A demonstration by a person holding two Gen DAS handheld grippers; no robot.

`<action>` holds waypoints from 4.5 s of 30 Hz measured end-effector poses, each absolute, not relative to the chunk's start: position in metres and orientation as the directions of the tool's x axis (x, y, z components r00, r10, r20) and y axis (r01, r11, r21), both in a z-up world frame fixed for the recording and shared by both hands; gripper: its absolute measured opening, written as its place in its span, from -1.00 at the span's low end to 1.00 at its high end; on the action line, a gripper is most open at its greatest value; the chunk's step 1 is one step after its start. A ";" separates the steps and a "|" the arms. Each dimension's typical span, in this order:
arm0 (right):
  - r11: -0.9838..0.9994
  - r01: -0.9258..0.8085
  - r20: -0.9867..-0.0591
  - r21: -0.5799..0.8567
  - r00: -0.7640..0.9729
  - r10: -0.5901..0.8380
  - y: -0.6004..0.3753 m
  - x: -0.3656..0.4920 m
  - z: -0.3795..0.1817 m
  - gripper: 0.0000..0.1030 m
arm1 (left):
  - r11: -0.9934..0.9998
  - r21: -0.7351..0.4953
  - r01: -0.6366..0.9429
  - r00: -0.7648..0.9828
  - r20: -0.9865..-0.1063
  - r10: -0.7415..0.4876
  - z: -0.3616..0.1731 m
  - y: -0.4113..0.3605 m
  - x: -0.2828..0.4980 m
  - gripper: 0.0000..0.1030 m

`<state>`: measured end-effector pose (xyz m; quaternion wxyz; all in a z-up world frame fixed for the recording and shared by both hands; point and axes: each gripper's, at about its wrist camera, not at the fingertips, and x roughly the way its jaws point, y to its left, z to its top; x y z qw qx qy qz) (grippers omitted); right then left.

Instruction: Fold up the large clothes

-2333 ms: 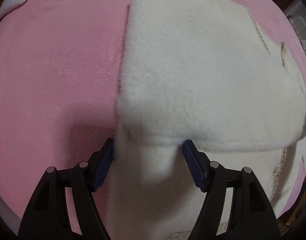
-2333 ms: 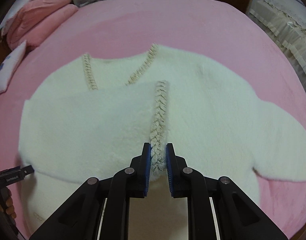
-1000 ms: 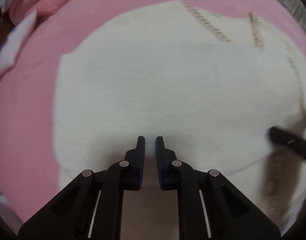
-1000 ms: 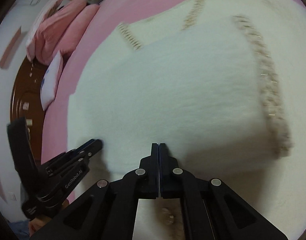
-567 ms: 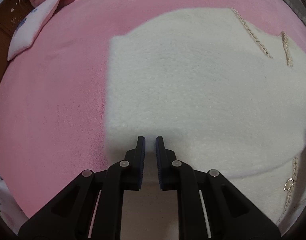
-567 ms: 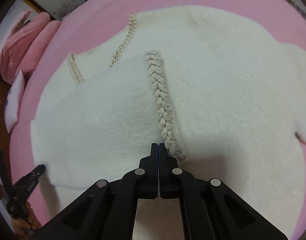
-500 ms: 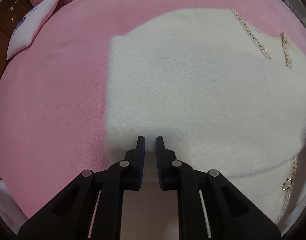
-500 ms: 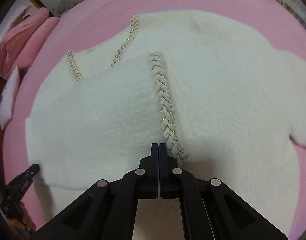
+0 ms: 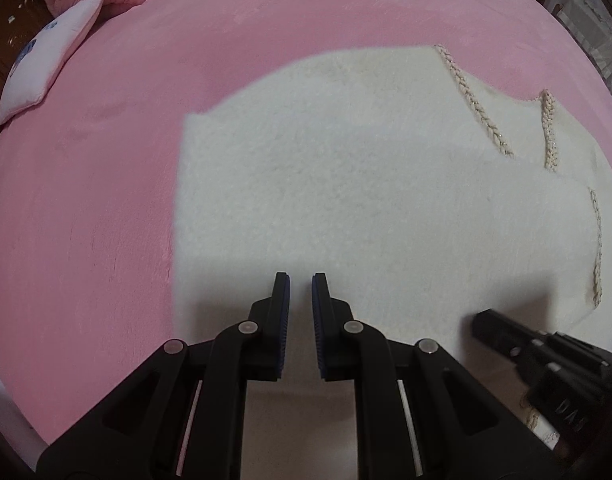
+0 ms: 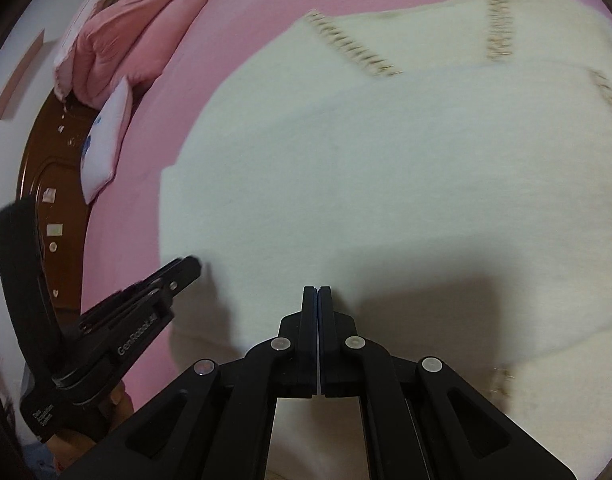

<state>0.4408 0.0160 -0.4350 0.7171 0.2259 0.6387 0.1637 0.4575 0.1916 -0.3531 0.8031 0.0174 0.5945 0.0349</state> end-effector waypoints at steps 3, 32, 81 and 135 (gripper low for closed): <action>0.849 0.043 -0.845 0.527 0.127 0.519 0.029 0.447 -0.436 -1.00 | 0.998 0.056 -0.029 0.288 -0.956 0.062 -0.354 0.190 0.460 -0.80; 0.891 0.341 -0.919 0.299 0.353 0.174 -0.123 0.515 -0.456 -1.00 | 0.955 0.168 -0.243 0.273 -0.933 0.233 -0.371 0.280 0.471 -0.80; 0.663 0.579 -0.870 0.474 0.190 0.455 -0.427 0.188 -0.385 0.77 | 0.949 0.117 0.293 -0.110 -0.982 0.155 -0.287 -0.199 0.156 0.13; 0.616 0.747 -0.943 0.250 0.333 -0.021 -0.674 0.203 -0.360 -0.83 | 0.837 0.114 0.535 -0.106 -0.974 0.201 -0.341 -0.384 0.199 0.13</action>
